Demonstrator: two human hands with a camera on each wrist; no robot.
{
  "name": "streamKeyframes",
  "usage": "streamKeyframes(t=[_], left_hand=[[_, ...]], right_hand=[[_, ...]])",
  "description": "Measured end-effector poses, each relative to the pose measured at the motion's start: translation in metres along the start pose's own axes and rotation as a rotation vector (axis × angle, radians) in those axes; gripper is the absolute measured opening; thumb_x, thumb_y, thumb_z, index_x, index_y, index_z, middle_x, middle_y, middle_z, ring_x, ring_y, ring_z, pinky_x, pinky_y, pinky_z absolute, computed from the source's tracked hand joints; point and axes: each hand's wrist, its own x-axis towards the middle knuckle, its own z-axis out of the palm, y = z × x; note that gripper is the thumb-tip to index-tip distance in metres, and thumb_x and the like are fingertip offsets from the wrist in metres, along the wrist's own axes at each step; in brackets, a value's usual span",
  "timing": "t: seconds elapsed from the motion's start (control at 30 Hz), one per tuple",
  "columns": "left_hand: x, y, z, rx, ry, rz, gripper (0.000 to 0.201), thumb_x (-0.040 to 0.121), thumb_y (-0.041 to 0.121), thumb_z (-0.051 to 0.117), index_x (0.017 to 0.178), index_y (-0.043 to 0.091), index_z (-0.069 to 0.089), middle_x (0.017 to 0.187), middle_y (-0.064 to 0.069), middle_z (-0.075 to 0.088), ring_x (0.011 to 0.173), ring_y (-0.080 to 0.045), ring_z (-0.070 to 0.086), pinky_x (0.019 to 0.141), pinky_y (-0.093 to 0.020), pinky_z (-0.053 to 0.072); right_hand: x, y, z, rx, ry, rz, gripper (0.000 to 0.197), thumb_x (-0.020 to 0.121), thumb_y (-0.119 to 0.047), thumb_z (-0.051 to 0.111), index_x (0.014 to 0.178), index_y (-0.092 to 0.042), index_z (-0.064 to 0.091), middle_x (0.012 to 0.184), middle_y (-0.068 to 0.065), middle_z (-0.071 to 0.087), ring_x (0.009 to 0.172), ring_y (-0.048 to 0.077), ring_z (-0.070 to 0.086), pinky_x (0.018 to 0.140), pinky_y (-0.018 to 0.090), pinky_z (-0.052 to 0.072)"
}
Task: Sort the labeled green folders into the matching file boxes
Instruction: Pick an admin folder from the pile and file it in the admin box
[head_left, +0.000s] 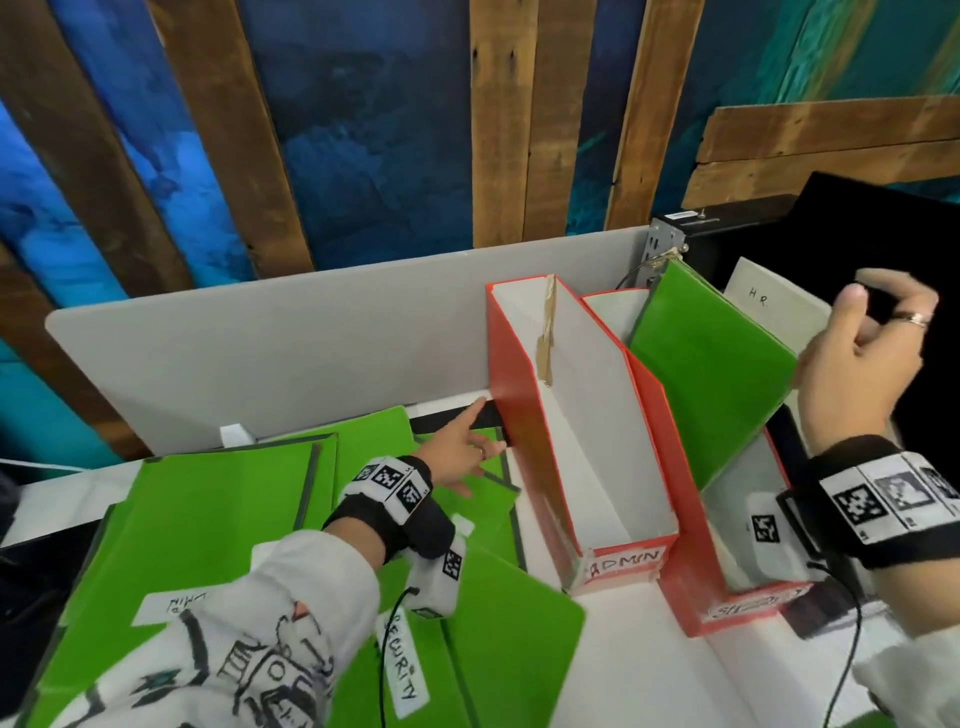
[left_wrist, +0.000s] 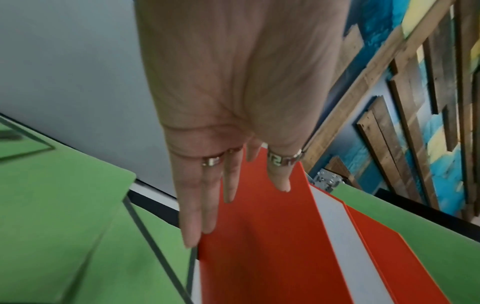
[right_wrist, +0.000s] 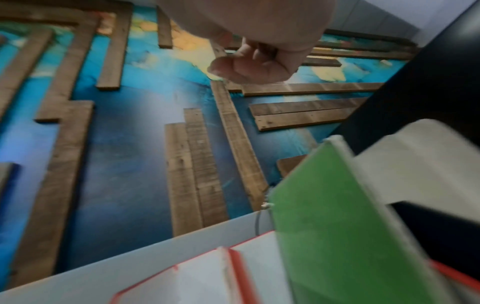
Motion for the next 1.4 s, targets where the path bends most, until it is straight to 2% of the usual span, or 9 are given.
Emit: streamKeyframes(t=[0.1,0.3,0.47,0.53,0.63,0.93,1.2,1.3,1.4], left_hand=[[-0.015,-0.026,-0.031,0.013,0.016,-0.049,0.061,0.095,0.016,0.051,0.148,0.024,0.021,0.102,0.005,0.056,0.094,-0.020,0.054,0.061,-0.029,0.053],[-0.047,-0.095,-0.089,0.082,0.018,-0.182,0.053,0.095,0.006,0.043,0.145,0.019,0.028,0.136,-0.008,0.053,0.101,-0.025,0.053,0.068,-0.028,0.047],[-0.065,-0.164,-0.123,0.178,0.073,-0.226,0.051,0.095,0.018,0.051,0.142,0.010,0.033,0.126,-0.014,0.054,0.062,-0.010,0.044,0.044,-0.009,0.036],[-0.076,-0.194,-0.138,0.259,0.096,-0.272,0.053,0.095,0.022,0.052,0.143,0.012,0.031,0.139,-0.015,0.046,0.090,-0.019,0.058,0.068,-0.014,0.047],[-0.086,-0.233,-0.152,0.348,0.124,-0.329,0.060,0.094,0.022,0.053,0.146,0.013,0.025,0.153,-0.011,0.030,0.136,-0.026,0.037,0.109,-0.033,0.032],[-0.101,-0.319,-0.175,0.543,0.010,-0.475,0.083,0.092,0.044,0.048,0.149,0.027,-0.009,0.159,-0.003,-0.002,0.145,-0.037,0.005,0.115,-0.061,0.002],[-0.108,-0.320,-0.177,0.375,-0.059,-0.447,0.077,0.097,0.021,0.044,0.148,0.024,-0.014,0.158,-0.004,-0.013,0.141,-0.042,-0.018,0.116,-0.055,-0.002],[-0.108,-0.315,-0.178,0.369,-0.090,-0.455,0.087,0.094,0.029,0.052,0.147,0.026,-0.017,0.158,-0.004,-0.016,0.141,-0.042,-0.017,0.116,-0.055,-0.004],[-0.108,-0.310,-0.181,0.369,-0.128,-0.441,0.097,0.088,0.039,0.058,0.146,0.028,-0.020,0.157,-0.009,-0.015,0.145,-0.038,-0.007,0.117,-0.053,-0.005]], right_hand=[[-0.032,-0.034,0.019,0.150,-0.108,-0.049,0.007,0.094,-0.031,0.039,0.095,-0.036,0.042,0.039,-0.007,0.047,0.031,0.012,0.037,0.033,0.026,0.032],[-0.119,-0.075,0.071,0.256,-0.380,-0.028,0.013,0.096,-0.028,0.040,0.093,-0.040,0.046,0.041,-0.002,0.048,0.034,0.019,0.041,0.038,0.029,0.033],[-0.200,-0.068,0.116,0.129,-0.664,0.070,0.014,0.097,-0.026,0.042,0.090,-0.034,0.051,0.047,0.001,0.049,0.039,0.022,0.048,0.046,0.033,0.044],[-0.238,-0.056,0.135,0.002,-0.810,0.135,0.014,0.097,-0.031,0.043,0.089,-0.025,0.054,0.047,0.002,0.053,0.043,0.021,0.053,0.056,0.040,0.051],[-0.290,-0.038,0.153,-0.113,-1.025,0.214,0.014,0.097,-0.028,0.044,0.087,-0.027,0.053,0.050,0.000,0.057,0.046,0.018,0.054,0.062,0.045,0.053],[-0.398,-0.038,0.190,-0.135,-1.644,0.595,0.023,0.101,-0.014,0.032,0.114,-0.017,0.050,0.079,-0.003,0.057,0.059,0.007,0.049,0.052,0.020,0.041],[-0.430,-0.056,0.210,-0.147,-1.610,0.879,0.045,0.095,-0.021,0.050,0.136,-0.011,0.033,0.084,-0.001,0.059,0.068,0.009,0.055,0.063,0.024,0.051],[-0.435,-0.065,0.213,-0.131,-1.667,0.935,0.066,0.089,-0.028,0.060,0.143,-0.013,0.026,0.121,0.010,0.056,0.097,0.018,0.058,0.083,0.033,0.056],[-0.446,-0.080,0.216,-0.119,-1.634,0.957,0.077,0.087,-0.016,0.062,0.148,-0.018,0.015,0.150,0.015,0.028,0.127,0.030,0.045,0.077,0.034,0.058]])
